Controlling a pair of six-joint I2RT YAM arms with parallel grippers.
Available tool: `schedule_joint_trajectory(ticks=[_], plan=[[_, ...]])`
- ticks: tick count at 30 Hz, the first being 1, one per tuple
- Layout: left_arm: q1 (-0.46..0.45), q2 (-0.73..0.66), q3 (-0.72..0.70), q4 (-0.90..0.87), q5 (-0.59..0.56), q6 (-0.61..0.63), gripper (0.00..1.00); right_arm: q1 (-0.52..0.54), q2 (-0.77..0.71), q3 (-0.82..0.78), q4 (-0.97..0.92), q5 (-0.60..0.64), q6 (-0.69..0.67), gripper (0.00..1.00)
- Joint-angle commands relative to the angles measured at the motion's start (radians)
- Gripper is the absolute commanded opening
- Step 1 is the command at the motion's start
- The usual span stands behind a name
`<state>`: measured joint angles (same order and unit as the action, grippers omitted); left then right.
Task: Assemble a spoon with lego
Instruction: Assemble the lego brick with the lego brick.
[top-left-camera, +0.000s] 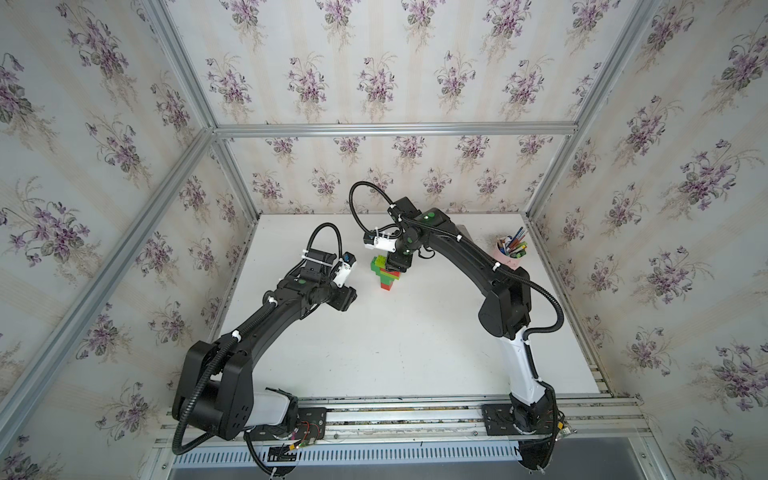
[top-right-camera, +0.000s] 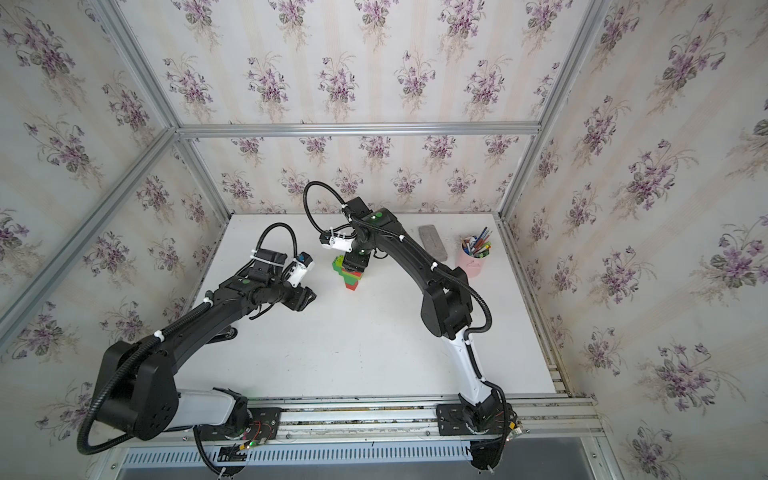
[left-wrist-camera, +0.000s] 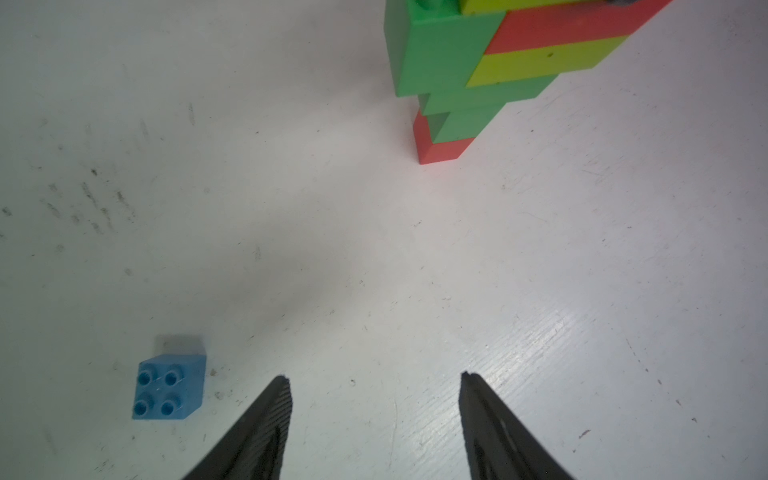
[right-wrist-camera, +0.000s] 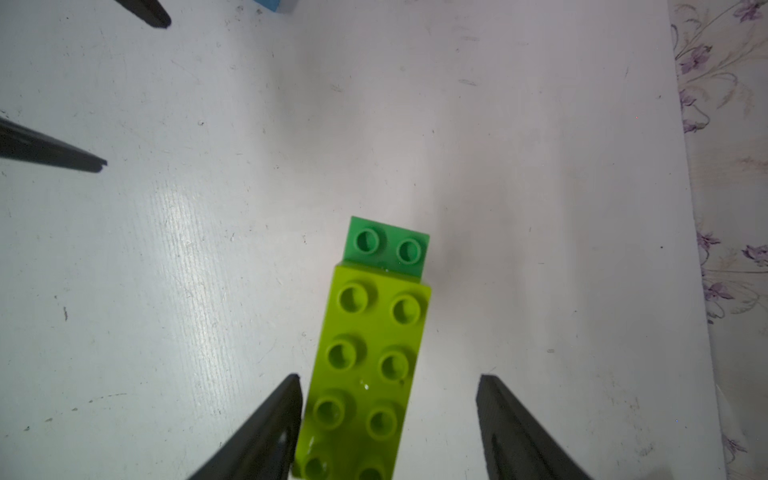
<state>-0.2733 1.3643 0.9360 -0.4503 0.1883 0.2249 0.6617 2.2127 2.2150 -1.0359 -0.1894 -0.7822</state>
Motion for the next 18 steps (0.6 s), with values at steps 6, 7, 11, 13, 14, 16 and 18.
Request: schedule_joint_trajectory(ticks=[6,7,11,13,14,16,18], plan=[[0.103,0.008,0.093,-0.204,-0.079,0.034,0.73,0.001,-0.063,-0.005,-0.004,-0.010,-0.010,0.73],[0.114,0.033,0.111,-0.230,-0.090,0.040,0.74,0.001,-0.073,-0.008,-0.003,-0.012,-0.012,0.74],[0.133,0.177,0.200,-0.318,-0.160,0.080,0.76,0.001,-0.122,-0.026,0.010,-0.018,-0.014,0.74],[0.135,0.236,0.228,-0.322,-0.200,0.119,0.76,0.000,-0.152,-0.042,0.016,-0.021,-0.014,0.74],[0.138,0.259,0.238,-0.322,-0.213,0.134,0.76,-0.001,-0.167,-0.052,0.018,-0.020,-0.014,0.74],[0.149,0.315,0.267,-0.325,-0.225,0.170,0.77,-0.007,-0.201,-0.082,0.029,-0.014,-0.016,0.74],[0.166,0.363,0.294,-0.324,-0.237,0.191,0.77,-0.013,-0.228,-0.106,0.034,-0.009,-0.019,0.74]])
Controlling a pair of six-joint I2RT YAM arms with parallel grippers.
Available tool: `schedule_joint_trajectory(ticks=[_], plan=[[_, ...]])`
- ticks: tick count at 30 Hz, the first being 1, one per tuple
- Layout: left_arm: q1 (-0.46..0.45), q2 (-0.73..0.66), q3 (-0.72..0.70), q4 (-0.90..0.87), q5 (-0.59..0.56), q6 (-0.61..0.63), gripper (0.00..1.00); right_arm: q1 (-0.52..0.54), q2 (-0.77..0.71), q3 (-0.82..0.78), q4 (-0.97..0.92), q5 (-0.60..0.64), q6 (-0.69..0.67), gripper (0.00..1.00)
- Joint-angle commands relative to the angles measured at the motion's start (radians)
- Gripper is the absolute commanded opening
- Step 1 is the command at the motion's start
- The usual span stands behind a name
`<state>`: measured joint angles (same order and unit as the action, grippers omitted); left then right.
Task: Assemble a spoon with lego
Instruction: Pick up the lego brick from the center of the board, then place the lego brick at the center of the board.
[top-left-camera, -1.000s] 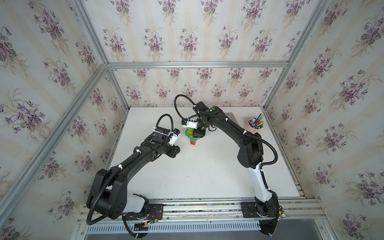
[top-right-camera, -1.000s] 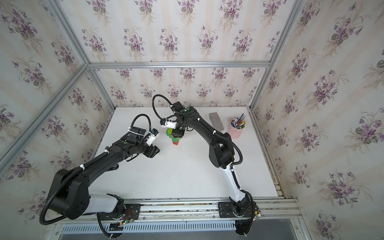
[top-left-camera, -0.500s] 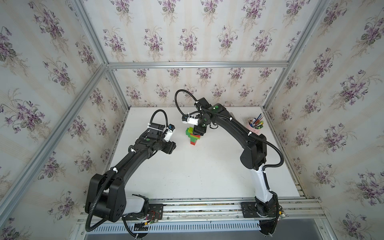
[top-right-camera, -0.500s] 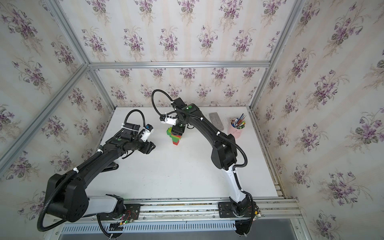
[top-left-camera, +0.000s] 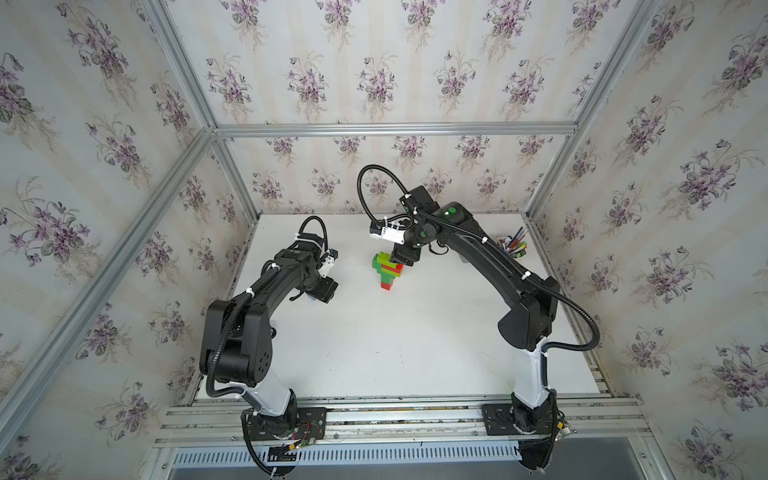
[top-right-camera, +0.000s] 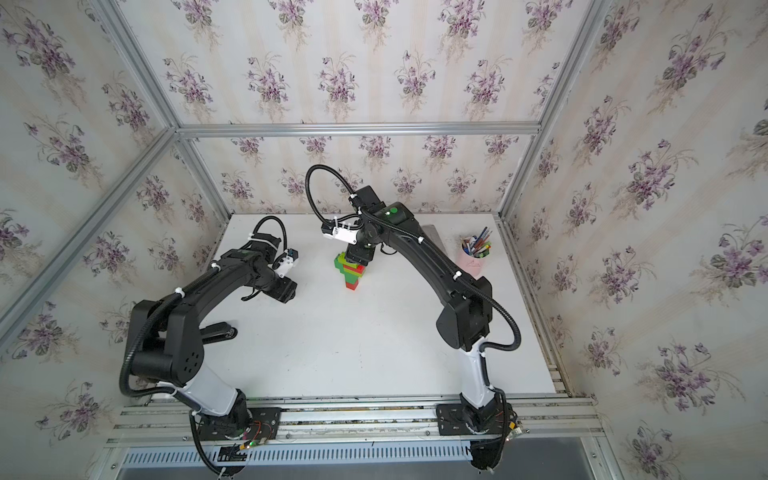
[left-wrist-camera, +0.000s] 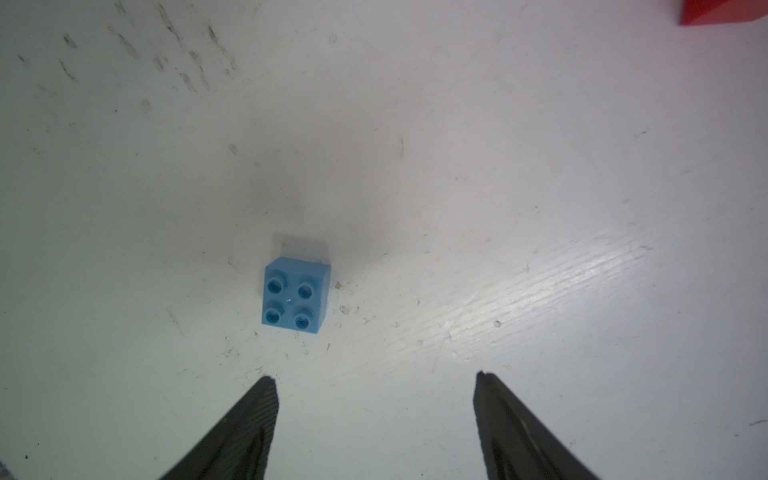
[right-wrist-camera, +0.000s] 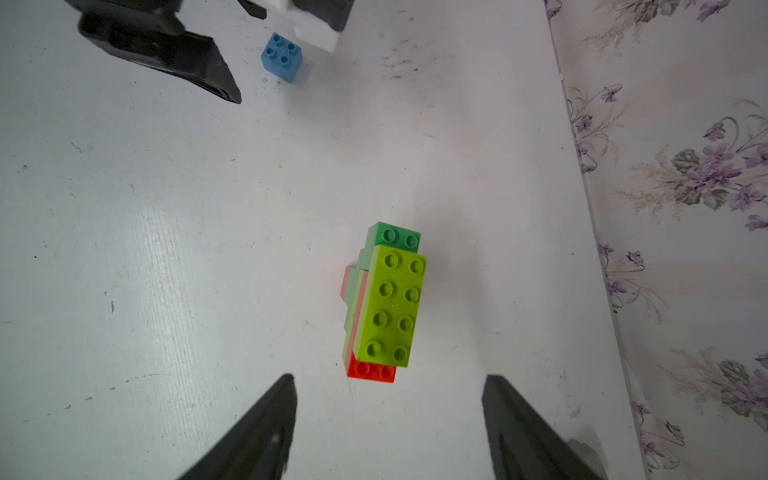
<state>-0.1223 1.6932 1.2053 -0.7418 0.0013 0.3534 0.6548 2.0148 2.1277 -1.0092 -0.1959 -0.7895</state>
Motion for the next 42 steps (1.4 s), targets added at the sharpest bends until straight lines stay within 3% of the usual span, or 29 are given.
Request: schedule_joint_trajectory(ticks=[1,10,16,19,23,27,30,34,38,42], plan=[[0.026,0.059,0.039,-0.033,-0.045,0.071,0.77,-0.011,-0.046,-0.033,0.013,-0.003,-0.010,0.74],[0.066,0.205,0.108,0.005,-0.026,0.093,0.75,-0.042,-0.119,-0.140,0.042,0.000,-0.013,0.74],[0.065,0.244,0.103,0.007,-0.038,0.096,0.57,-0.054,-0.133,-0.157,0.049,0.000,-0.014,0.74],[0.066,0.240,0.097,0.007,-0.038,0.086,0.38,-0.054,-0.139,-0.156,0.051,0.000,-0.012,0.73],[0.050,0.184,0.079,0.004,-0.032,0.072,0.23,-0.060,-0.149,-0.168,0.058,0.000,-0.011,0.73],[0.001,0.039,0.000,-0.025,-0.030,0.034,0.22,-0.082,-0.190,-0.246,0.098,-0.019,-0.010,0.72],[-0.090,-0.092,-0.050,-0.063,-0.012,-0.017,0.23,-0.133,-0.265,-0.395,0.197,-0.055,-0.005,0.71],[-0.294,-0.222,-0.092,-0.097,-0.055,-0.140,0.23,-0.203,-0.381,-0.584,0.323,-0.110,0.014,0.72],[-0.523,-0.236,-0.117,-0.081,-0.096,-0.318,0.24,-0.251,-0.463,-0.712,0.390,-0.146,0.031,0.73],[-0.647,-0.177,-0.138,0.000,-0.124,-0.411,0.25,-0.261,-0.489,-0.755,0.404,-0.158,0.034,0.73]])
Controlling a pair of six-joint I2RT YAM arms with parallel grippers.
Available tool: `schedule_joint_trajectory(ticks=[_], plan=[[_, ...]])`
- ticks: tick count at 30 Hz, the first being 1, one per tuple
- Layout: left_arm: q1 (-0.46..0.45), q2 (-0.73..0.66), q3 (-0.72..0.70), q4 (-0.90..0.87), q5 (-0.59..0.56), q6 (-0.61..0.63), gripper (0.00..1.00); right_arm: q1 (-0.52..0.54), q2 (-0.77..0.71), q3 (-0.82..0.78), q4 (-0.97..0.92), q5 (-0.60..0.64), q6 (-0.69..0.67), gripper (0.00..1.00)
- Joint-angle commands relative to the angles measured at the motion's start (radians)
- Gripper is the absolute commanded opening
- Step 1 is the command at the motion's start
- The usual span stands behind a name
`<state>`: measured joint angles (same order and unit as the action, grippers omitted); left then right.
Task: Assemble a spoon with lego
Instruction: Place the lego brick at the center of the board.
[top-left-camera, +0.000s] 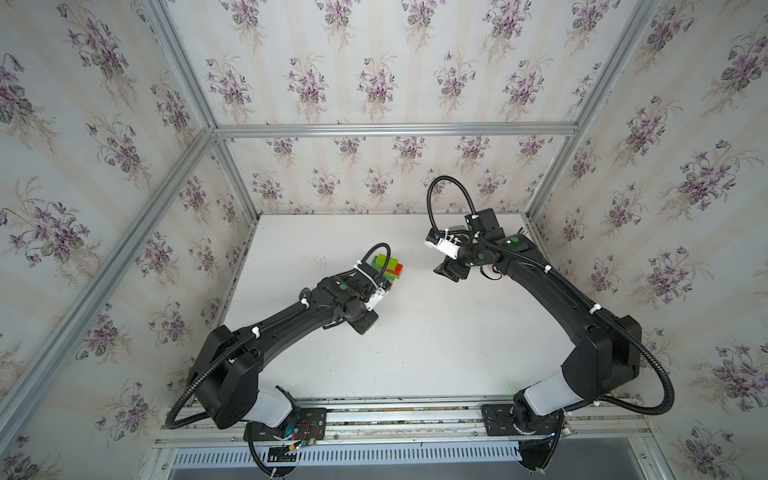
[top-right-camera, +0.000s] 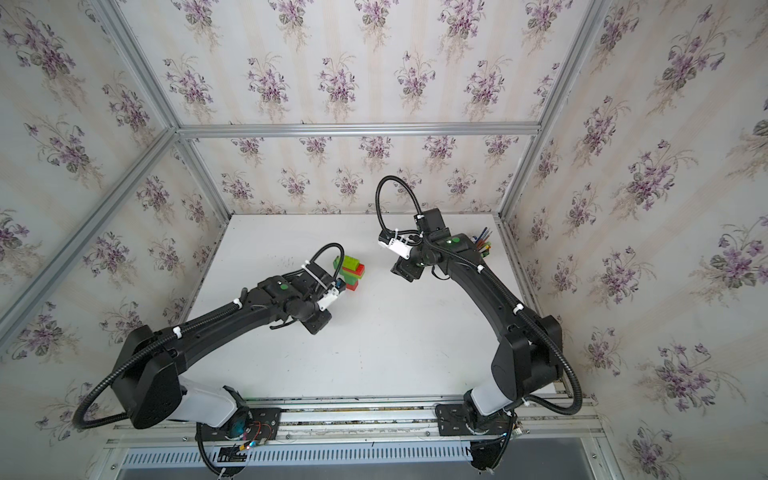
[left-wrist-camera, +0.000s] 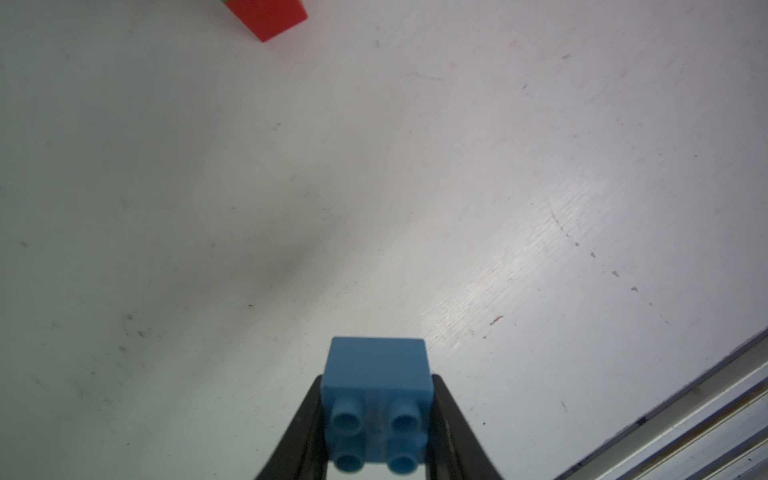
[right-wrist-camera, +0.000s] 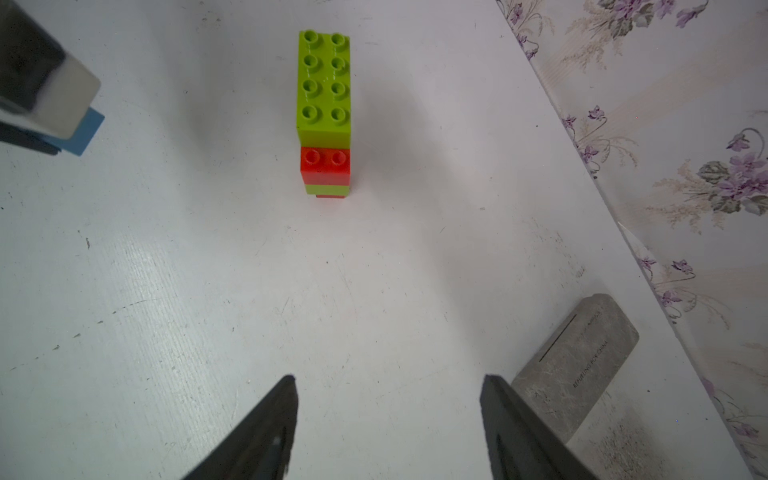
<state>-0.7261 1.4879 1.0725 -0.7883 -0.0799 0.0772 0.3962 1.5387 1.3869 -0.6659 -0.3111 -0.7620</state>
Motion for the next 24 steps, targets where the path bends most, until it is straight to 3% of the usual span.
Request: schedule_joint_trajectory(ticks=[1,12,16,19,24], plan=[[-0.064,0.054,-0.002,0.063,-0.048,-0.149,0.27,-0.002,-0.015,-0.020,0.063,-0.046,0.006,0.73],[-0.119,0.168,-0.075,0.217,-0.057,-0.194,0.42,-0.007,-0.029,-0.014,0.046,-0.063,-0.007,0.73],[-0.119,0.168,-0.109,0.259,-0.035,-0.194,0.58,-0.007,-0.059,-0.042,0.070,-0.068,0.003,0.73],[-0.118,0.118,-0.110,0.252,-0.030,-0.183,0.65,-0.005,-0.080,-0.044,0.068,-0.082,0.030,0.73],[-0.088,-0.053,-0.137,0.240,-0.022,-0.169,0.68,0.011,-0.171,-0.161,0.155,-0.097,0.104,0.73]])
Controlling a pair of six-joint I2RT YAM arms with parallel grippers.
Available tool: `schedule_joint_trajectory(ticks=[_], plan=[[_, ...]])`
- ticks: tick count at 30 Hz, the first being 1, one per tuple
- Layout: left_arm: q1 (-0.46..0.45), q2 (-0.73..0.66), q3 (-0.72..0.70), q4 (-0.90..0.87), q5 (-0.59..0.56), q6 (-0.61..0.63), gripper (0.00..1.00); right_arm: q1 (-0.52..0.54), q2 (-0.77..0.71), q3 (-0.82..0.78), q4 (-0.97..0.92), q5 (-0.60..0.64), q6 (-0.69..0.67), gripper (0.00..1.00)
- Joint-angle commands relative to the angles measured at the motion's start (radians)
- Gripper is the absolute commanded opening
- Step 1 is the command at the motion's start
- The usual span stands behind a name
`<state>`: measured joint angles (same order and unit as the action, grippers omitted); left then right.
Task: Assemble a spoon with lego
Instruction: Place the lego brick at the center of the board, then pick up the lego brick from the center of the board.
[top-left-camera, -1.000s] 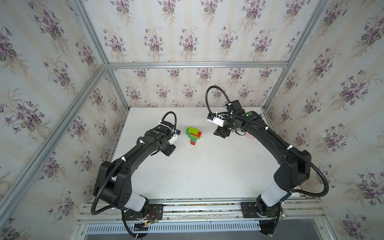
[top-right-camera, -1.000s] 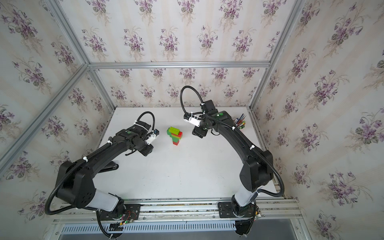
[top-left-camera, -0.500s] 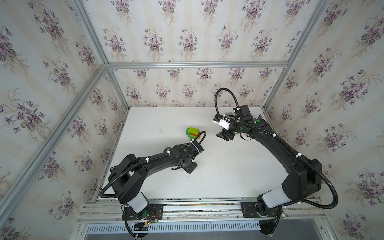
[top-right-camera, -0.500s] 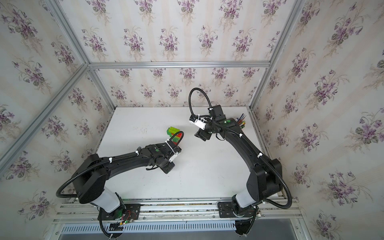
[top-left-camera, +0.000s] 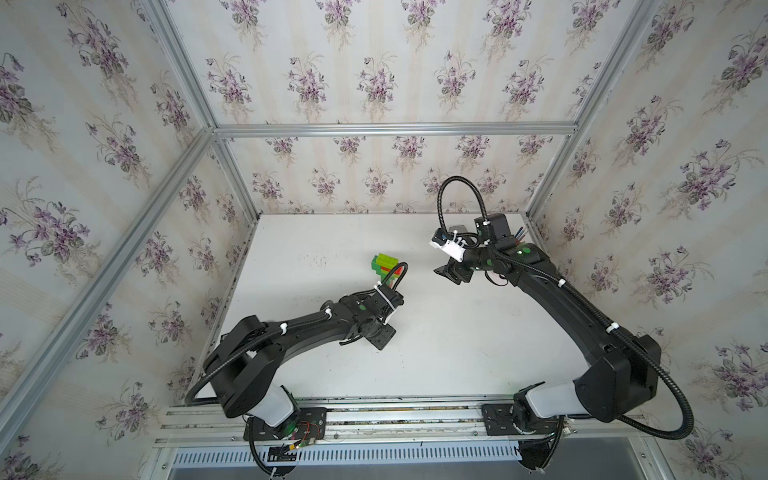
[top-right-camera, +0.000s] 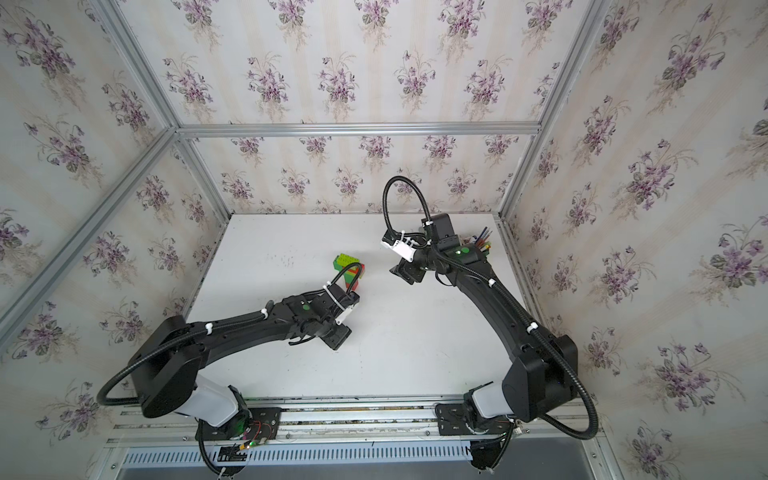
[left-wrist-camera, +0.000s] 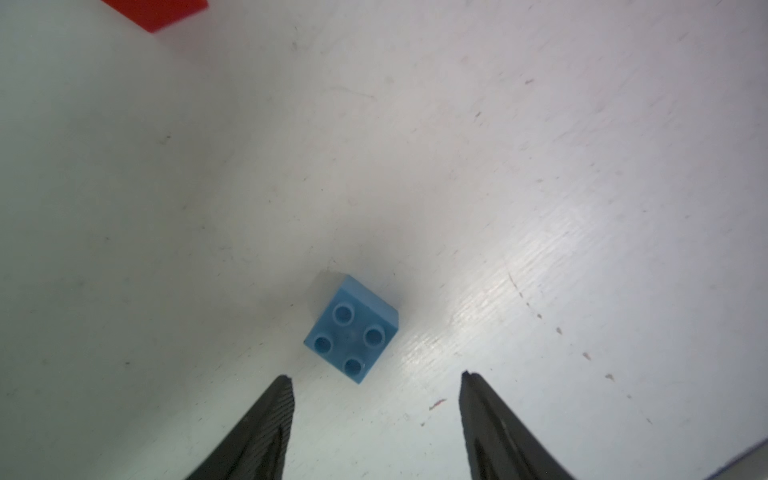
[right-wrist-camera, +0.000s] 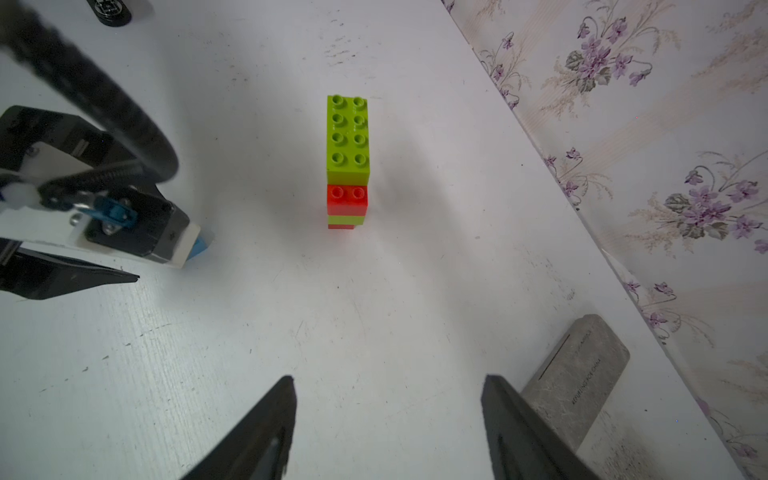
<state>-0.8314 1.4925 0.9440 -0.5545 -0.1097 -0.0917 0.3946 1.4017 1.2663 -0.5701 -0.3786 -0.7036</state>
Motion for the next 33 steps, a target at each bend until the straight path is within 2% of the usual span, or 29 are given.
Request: schedule_joint_trajectory(ticks=[1,4,9,12,16,19,24,33], plan=[[0.038,-0.113,-0.013,-0.003,0.021,0.005,0.69,0.031,-0.054,-0.069,0.072,-0.030,0.049,0.73],[0.159,-0.218,-0.018,-0.041,0.081,0.036,0.70,0.118,-0.104,-0.159,0.101,0.002,0.030,0.73],[0.494,-0.321,-0.041,-0.053,0.232,0.118,0.70,0.370,-0.132,-0.318,0.242,0.068,-0.037,0.72],[0.656,-0.319,-0.015,-0.077,0.295,0.156,0.70,0.481,-0.042,-0.315,0.276,0.092,-0.065,0.72],[0.793,-0.291,-0.017,-0.079,0.353,0.182,0.71,0.532,0.129,-0.258,0.324,0.060,-0.093,0.70],[0.839,-0.275,-0.021,-0.077,0.380,0.190,0.70,0.551,0.267,-0.161,0.297,0.025,-0.129,0.67],[0.845,-0.246,-0.035,-0.065,0.406,0.193,0.71,0.555,0.444,-0.043,0.236,0.043,-0.190,0.61],[0.845,-0.209,-0.035,-0.050,0.424,0.195,0.70,0.547,0.554,-0.015,0.202,0.054,-0.175,0.54]])
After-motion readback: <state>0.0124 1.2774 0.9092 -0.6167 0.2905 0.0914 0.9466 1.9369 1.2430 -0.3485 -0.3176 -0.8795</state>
